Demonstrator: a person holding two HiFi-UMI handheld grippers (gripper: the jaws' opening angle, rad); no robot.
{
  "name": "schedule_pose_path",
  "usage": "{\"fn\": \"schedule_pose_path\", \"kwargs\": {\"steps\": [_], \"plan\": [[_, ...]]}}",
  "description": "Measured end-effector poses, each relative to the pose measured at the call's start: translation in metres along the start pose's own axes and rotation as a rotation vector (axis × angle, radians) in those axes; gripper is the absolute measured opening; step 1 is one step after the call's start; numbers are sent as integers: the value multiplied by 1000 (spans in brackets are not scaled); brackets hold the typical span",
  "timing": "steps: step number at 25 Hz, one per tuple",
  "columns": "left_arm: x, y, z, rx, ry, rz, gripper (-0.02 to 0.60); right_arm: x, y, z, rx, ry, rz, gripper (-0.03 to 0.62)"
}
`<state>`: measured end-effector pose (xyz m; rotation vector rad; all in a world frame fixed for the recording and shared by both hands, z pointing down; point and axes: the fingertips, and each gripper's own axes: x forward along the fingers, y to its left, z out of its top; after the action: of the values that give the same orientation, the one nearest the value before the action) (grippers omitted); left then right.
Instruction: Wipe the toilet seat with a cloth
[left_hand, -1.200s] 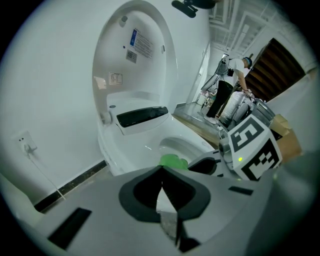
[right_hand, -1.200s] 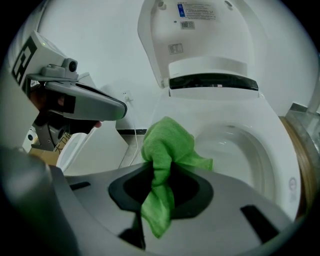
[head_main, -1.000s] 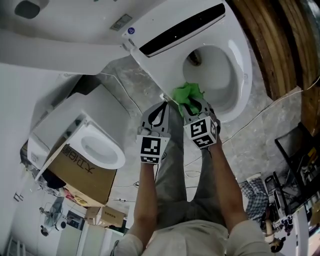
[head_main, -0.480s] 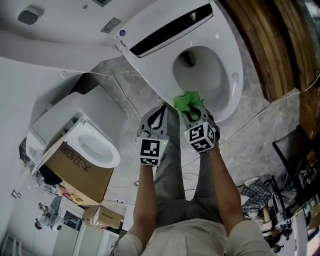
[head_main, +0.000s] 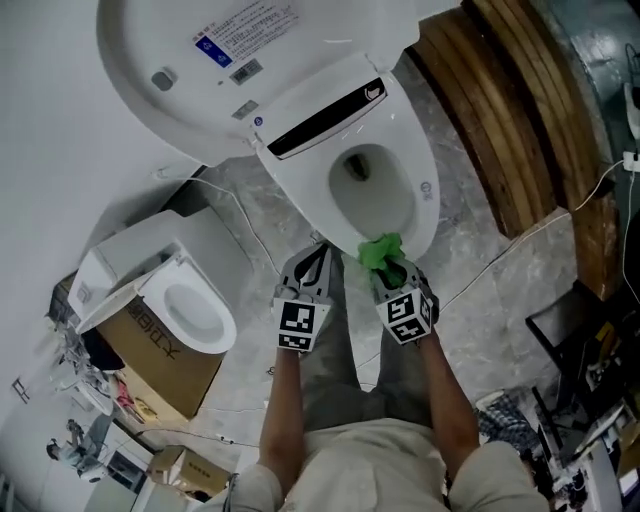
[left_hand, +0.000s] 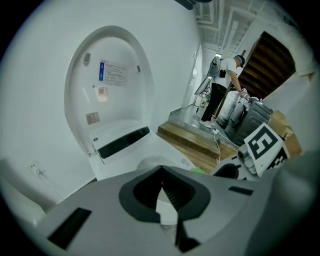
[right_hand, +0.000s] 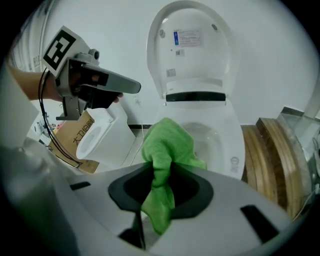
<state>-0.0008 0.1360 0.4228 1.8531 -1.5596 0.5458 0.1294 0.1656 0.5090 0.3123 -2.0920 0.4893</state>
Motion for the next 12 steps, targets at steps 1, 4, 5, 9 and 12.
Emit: {"fn": "schedule_pose_path", "kwargs": {"steps": [1,4,5,9,12], "plan": [[-7,-7,10,1,-10,0,12,-15,-3,6,-6,-18,-3,98],[-25,-31,40,8,-39,-6,12,-61,-15,30,-21,-86,-22,100],[-32,-38,51,14,-50,-6,12,-75,-20,39,-22,-110,-30,100],[-63,-64,96,39,-106,24,12,-141,-34,79,-25,-227,-58,100],[-97,-88,131,59,-163,48,12,-199,-36,105,-62,-320,-69,100]]}}
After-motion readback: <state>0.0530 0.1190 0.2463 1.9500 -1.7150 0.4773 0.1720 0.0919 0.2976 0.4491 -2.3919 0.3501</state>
